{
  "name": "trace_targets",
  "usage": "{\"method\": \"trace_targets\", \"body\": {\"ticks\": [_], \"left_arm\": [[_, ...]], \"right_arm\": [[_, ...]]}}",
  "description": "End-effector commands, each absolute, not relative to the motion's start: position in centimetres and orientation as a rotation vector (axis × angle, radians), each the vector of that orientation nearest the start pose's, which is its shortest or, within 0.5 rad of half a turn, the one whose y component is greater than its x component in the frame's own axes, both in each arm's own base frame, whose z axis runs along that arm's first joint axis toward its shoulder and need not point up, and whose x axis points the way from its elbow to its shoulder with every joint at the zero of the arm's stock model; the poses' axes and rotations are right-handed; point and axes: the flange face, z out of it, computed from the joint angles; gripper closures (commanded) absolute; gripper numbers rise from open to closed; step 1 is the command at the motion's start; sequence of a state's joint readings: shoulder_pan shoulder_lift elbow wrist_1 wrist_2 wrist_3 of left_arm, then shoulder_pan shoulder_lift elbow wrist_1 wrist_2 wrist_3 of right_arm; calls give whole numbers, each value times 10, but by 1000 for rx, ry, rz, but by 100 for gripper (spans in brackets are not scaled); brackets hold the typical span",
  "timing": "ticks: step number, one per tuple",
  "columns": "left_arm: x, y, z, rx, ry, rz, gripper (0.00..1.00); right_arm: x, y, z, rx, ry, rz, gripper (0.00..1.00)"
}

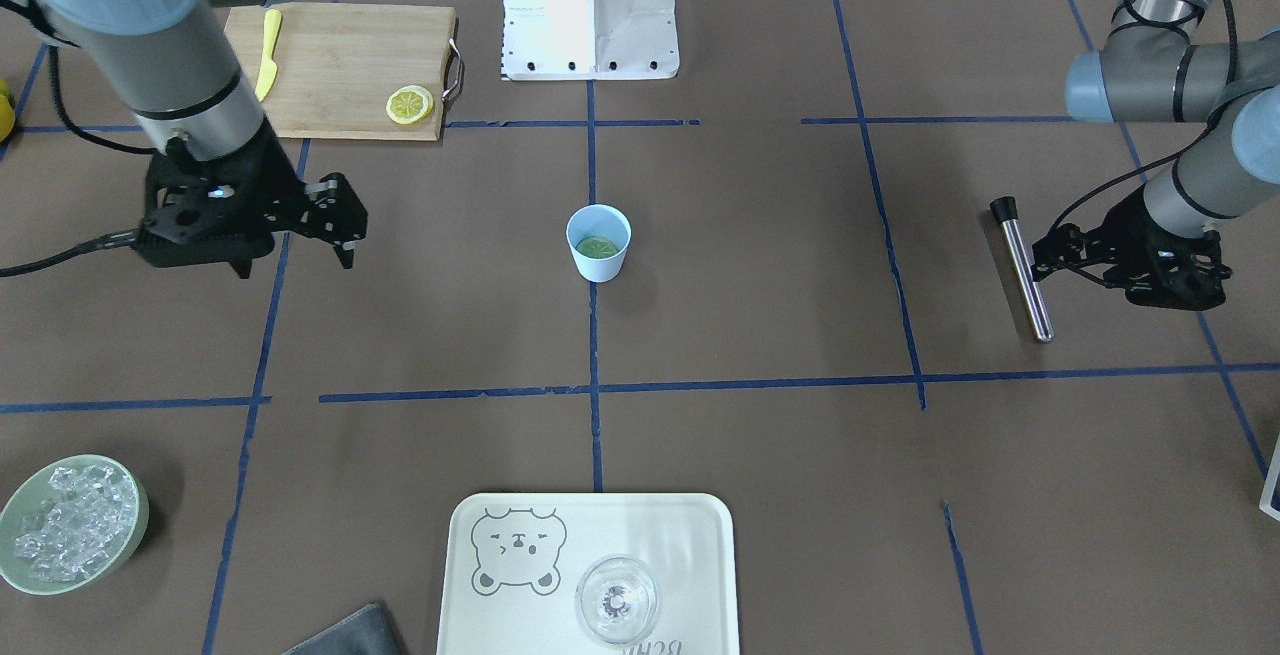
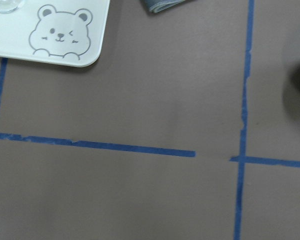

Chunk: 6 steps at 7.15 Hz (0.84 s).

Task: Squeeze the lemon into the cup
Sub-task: 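Grasp the metal muddler with the left gripper while the right arm withdraws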

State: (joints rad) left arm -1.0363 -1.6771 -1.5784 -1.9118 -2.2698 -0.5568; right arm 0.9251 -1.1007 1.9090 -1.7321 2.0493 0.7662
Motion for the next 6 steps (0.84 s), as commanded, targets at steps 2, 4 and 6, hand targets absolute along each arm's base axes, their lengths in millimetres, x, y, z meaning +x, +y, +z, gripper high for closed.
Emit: {"method": "trace_targets", "body": {"ticks": [2, 4, 6], "left_arm": [[253, -504, 581, -33, 800, 173, 0], [256, -505, 580, -34, 800, 177, 0], [262, -513, 569, -33, 803, 161, 0]], "right_arm": [[-187, -553, 332, 201, -745, -143, 0], [-184, -554, 334, 198, -747, -139, 0], [-181, -553, 336, 198, -747, -136, 0]]}}
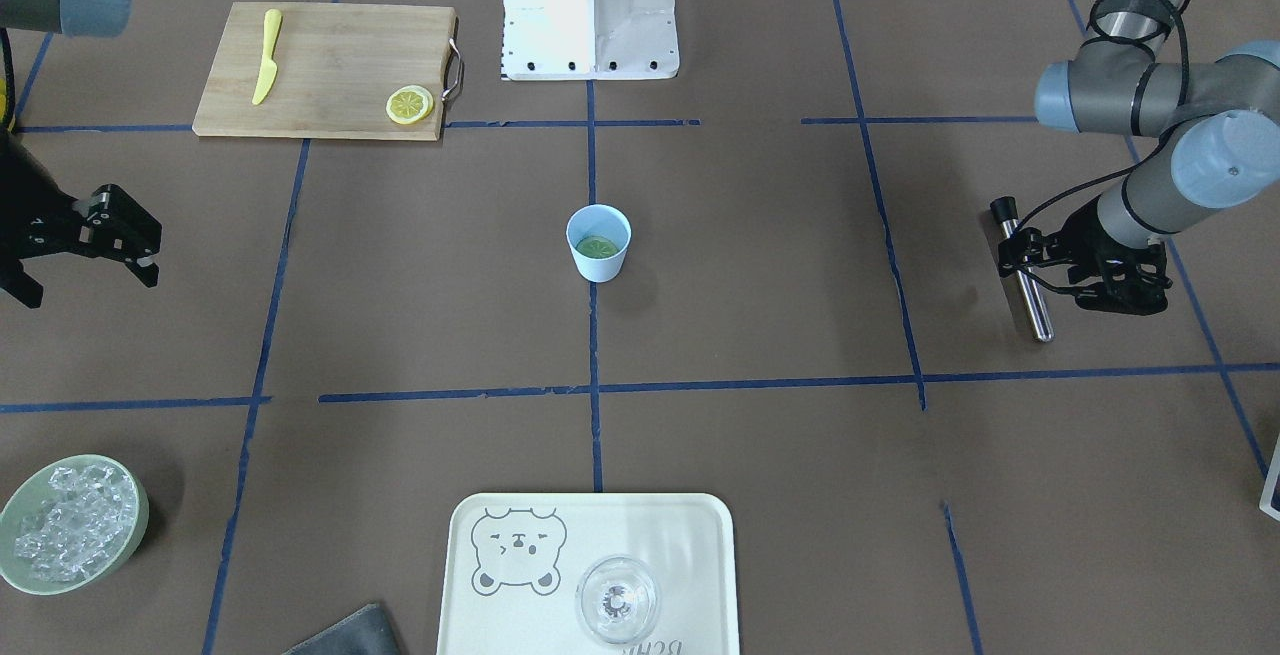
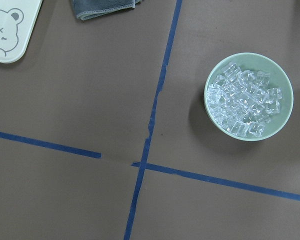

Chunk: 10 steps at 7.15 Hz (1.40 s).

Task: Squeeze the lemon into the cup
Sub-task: 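Grasp the metal muddler with the left gripper while the right arm withdraws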

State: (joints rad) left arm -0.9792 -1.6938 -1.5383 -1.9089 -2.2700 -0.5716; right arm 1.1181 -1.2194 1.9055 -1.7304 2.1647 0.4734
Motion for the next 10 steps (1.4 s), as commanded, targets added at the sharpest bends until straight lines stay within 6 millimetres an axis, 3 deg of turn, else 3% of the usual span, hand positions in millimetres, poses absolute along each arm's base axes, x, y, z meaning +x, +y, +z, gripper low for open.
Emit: {"method": "trace_targets", "body": {"ticks": [1, 4, 9, 10], "left_arm": [[262, -514, 572, -39, 800, 156, 0], [274, -521, 578, -62, 791, 140, 0], [271, -517, 585, -71, 783, 135, 1], [271, -516, 586, -71, 781, 135, 10]], "right_arm": [[-181, -553, 335, 199, -747, -135, 0], [-174, -553, 333, 199, -761, -129, 0], [-172, -552, 332, 199, -767, -128, 0], [-172, -552, 332, 199, -767, -128, 0]]}}
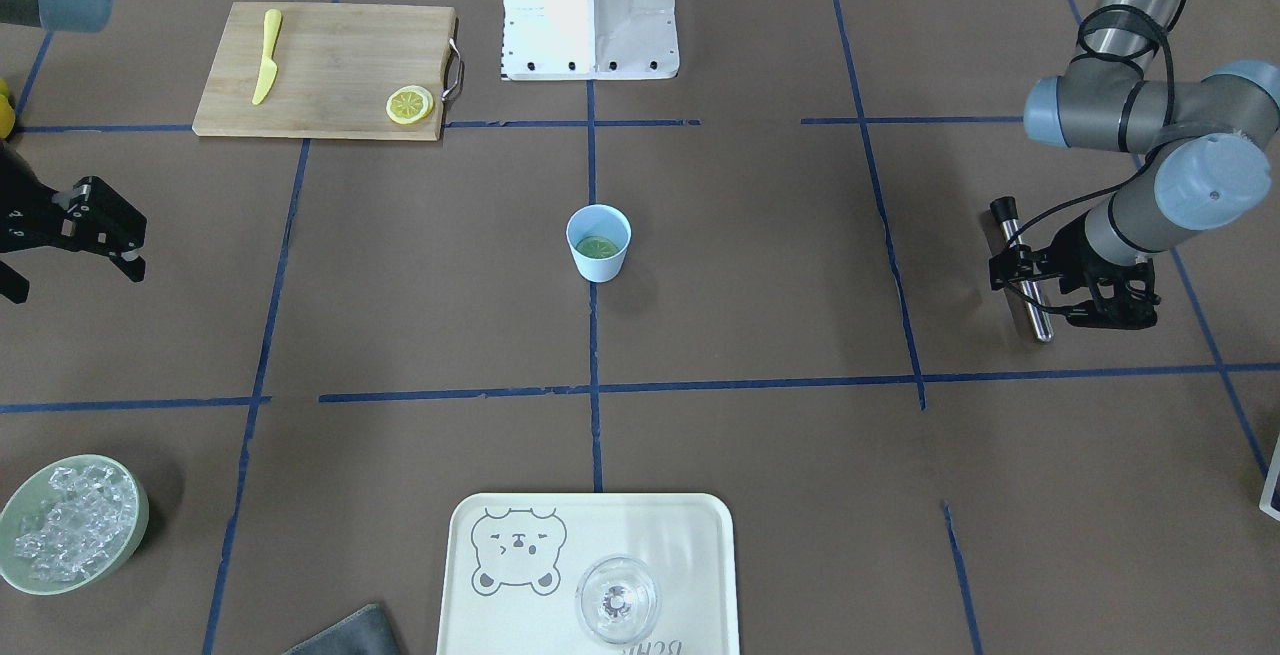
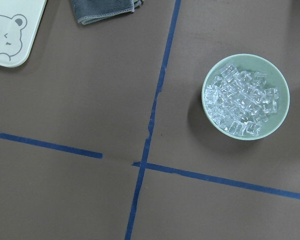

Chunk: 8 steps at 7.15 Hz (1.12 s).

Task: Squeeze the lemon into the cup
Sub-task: 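Grasp the metal muddler with the left gripper while the right arm withdraws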

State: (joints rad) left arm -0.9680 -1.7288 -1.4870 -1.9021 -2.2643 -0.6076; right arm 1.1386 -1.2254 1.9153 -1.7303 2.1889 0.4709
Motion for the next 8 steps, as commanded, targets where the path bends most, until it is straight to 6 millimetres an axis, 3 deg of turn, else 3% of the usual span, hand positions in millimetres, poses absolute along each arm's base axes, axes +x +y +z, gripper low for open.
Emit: {"method": "trace_targets", "body": {"ticks": [1, 3, 4, 5, 6, 8], "left_arm": [[271, -516, 586, -72, 780, 133, 27], [271, -517, 585, -70, 781, 134, 55], [271, -516, 586, -72, 780, 133, 82], [271, -516, 585, -71, 782, 130, 100], [269, -517, 579, -61, 786, 127, 100], [241, -530, 525, 121, 747, 98, 100]], "right_arm": [[-172, -552, 332, 199, -767, -128, 0], [-171, -552, 332, 199, -767, -126, 0], [-170, -553, 332, 200, -766, -125, 0], [-170, -553, 332, 199, -768, -125, 0], [-168, -553, 332, 201, -767, -124, 0], [-147, -552, 343, 164, -816, -100, 0]]}}
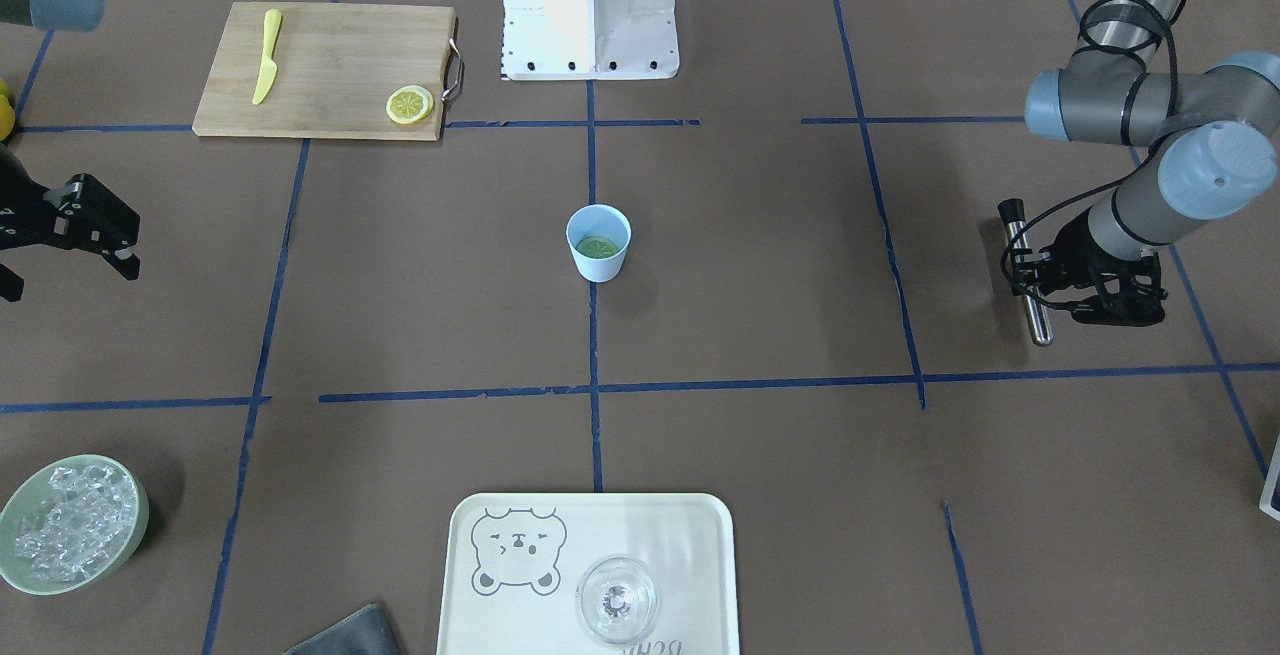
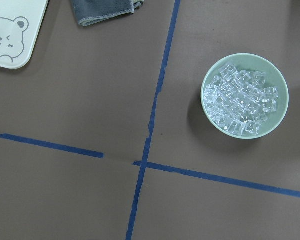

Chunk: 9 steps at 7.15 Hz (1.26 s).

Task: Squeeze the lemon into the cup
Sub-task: 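Grasp the metal muddler with the left gripper while the right arm withdraws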

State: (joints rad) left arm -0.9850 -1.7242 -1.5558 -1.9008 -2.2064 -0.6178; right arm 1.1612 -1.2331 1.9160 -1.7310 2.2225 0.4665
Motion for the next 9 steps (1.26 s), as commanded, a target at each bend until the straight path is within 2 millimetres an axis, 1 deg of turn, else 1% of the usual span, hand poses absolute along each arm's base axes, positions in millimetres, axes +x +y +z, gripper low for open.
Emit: {"method": "trace_targets", "body": {"ticks": [1, 2, 3, 4, 5, 6, 7, 8, 9], "left_arm": [[217, -540, 502, 202, 733, 64, 100], [209, -545, 466, 329, 690, 52, 100], [197, -546, 430, 473, 619, 17, 100], [194, -549, 406, 594, 533, -25, 100], [222, -537, 386, 672, 494, -3, 100], [243, -546, 343, 740, 523, 16, 100], [250, -548, 316, 790, 562, 27, 100], [263, -543, 290, 852, 635, 30, 100], [270, -534, 275, 864, 712, -18, 100]], "right_arm": [[-133, -547, 359, 158, -813, -109, 0], [-117, -538, 379, 150, -800, -112, 0], [-96, -528, 397, 138, -788, -83, 0], [-78, -517, 425, 124, -769, -95, 0], [-63, -508, 442, 108, -759, -79, 0], [-58, -495, 449, 99, -756, -74, 0], [-55, -493, 453, 96, -754, -69, 0], [-52, -488, 462, 81, -747, -61, 0], [-43, -483, 473, 64, -737, -32, 0]]}}
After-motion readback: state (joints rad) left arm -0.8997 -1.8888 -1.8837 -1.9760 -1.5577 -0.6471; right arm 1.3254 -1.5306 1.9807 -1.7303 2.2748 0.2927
